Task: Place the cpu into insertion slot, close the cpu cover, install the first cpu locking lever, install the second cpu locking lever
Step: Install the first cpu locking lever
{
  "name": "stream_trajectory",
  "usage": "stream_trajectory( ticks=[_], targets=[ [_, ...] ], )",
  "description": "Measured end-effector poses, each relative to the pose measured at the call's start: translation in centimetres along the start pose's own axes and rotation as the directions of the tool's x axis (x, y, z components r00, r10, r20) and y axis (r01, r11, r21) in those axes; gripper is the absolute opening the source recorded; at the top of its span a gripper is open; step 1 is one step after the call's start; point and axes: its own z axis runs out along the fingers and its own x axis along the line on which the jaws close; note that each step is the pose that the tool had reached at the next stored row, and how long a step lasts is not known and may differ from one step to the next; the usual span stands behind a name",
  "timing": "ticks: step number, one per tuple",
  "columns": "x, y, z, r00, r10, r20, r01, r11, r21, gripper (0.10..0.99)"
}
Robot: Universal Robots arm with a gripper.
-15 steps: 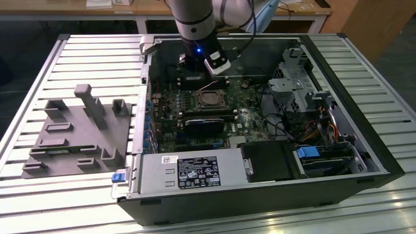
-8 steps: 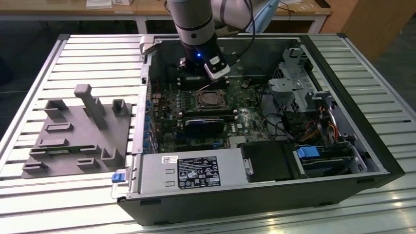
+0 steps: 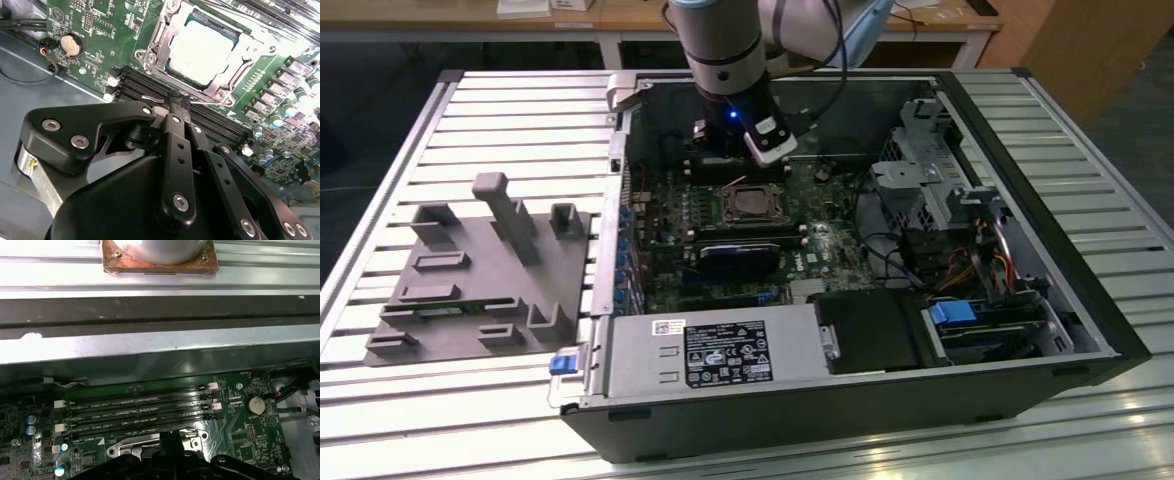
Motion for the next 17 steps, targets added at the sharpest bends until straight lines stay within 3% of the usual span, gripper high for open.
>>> stream_trajectory(
  ticks=[4,17],
  targets=[
    [-0.13,0.22,0.17,1.0,0.0,0.0001,0.0,1.0,0.001,0.102],
    [-0.42,0.97,0.89,1.0,-0.003,0.0026,0.003,0.9998,0.021,0.102]
  ],
)
